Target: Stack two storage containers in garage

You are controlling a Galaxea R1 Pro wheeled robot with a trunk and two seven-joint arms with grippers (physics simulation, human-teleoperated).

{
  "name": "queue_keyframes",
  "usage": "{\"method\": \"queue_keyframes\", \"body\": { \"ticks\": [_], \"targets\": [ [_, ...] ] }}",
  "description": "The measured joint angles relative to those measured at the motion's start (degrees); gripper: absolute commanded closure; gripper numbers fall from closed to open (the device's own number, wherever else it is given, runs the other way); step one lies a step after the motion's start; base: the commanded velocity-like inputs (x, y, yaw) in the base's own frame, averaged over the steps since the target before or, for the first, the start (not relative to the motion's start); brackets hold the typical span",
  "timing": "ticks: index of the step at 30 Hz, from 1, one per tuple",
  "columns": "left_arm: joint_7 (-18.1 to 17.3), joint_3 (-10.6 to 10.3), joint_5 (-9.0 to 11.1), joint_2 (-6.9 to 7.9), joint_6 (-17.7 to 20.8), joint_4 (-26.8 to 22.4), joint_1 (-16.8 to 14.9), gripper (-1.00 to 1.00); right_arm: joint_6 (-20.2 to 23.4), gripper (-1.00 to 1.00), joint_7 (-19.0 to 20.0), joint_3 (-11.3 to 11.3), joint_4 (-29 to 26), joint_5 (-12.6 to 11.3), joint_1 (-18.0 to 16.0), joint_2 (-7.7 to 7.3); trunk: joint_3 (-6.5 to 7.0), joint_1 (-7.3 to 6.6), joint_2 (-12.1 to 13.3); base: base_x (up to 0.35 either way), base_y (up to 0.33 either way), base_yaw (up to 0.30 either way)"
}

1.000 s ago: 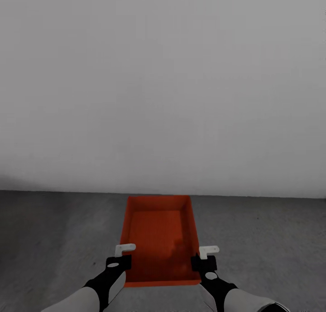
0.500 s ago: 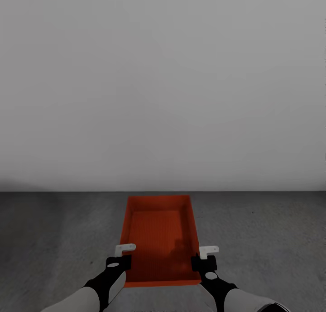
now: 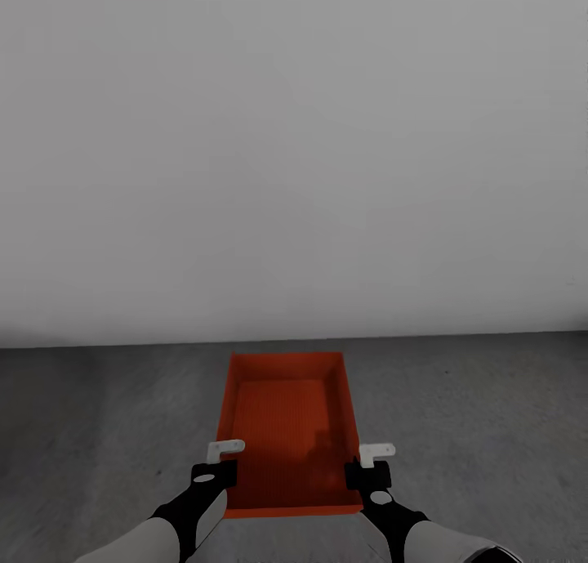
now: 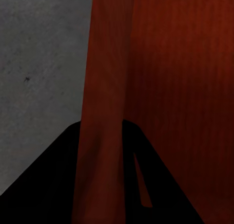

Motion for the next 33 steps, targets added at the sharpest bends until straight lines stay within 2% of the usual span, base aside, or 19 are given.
{"method": "queue_keyframes", "body": {
  "ticks": [12,33],
  "targets": [
    [0.04,0.02,-0.04,-0.05,-0.10,-0.03,0.01,1.00,-0.20,1.00,0.06,-0.07,0.02,0.03,-0.01,-0.04,-1.10,0.00,0.00,0.000,0.000,-0.073],
    [0.02,-0.09,0.04,-0.08,-0.75,-0.04,0.02,1.00,-0.98,1.00,0.00,0.12,0.06,-0.10,0.00,-0.08,-3.03,0.00,0.00,0.000,0.000,-0.003]
  ]
}}
